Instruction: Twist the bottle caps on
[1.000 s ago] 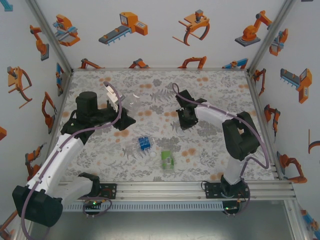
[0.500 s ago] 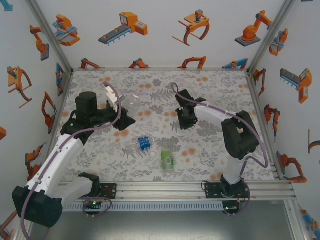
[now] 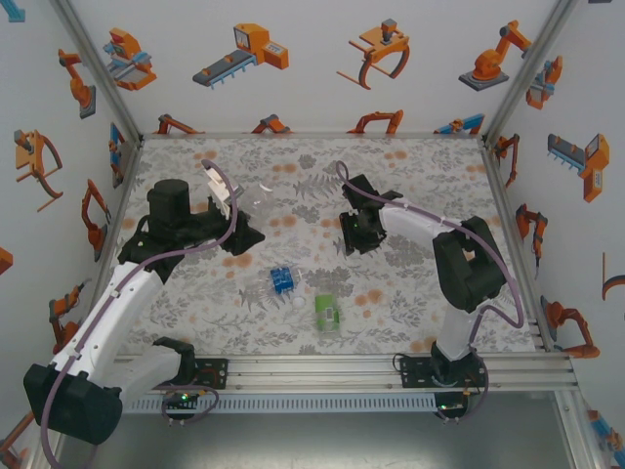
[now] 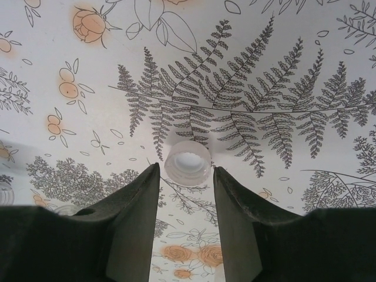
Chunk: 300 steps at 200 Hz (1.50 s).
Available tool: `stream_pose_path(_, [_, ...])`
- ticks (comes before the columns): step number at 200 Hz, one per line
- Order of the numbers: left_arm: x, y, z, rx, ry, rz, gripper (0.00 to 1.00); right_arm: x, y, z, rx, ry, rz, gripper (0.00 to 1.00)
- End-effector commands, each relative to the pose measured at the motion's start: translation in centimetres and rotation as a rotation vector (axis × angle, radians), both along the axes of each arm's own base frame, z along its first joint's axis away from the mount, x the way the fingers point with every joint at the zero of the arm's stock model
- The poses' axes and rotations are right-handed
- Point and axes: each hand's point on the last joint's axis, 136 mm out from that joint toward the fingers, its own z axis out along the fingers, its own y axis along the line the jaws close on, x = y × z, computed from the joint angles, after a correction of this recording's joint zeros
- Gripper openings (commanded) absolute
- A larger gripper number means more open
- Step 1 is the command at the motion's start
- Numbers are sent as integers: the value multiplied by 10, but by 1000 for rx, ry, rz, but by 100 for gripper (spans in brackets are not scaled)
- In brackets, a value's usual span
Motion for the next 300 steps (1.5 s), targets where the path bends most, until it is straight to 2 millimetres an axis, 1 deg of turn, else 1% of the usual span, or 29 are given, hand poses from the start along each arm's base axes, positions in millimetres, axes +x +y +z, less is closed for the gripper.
stream_pose_path(1, [-1, 1, 7, -3, -33, -5, 1, 5, 5, 17, 36, -27, -10, 42])
stream_pose_path(104, [-3, 0, 9, -9, -32, -12, 2, 6, 8, 12, 33, -19, -6, 42])
stream_pose_path(171, [-3, 0, 9, -9, -31, -13, 2, 4, 12, 6, 33, -9, 1, 43])
stream_pose_path(300, [-4, 1, 9, -10, -33, -12, 3, -1, 12, -6, 24, 12, -2, 43])
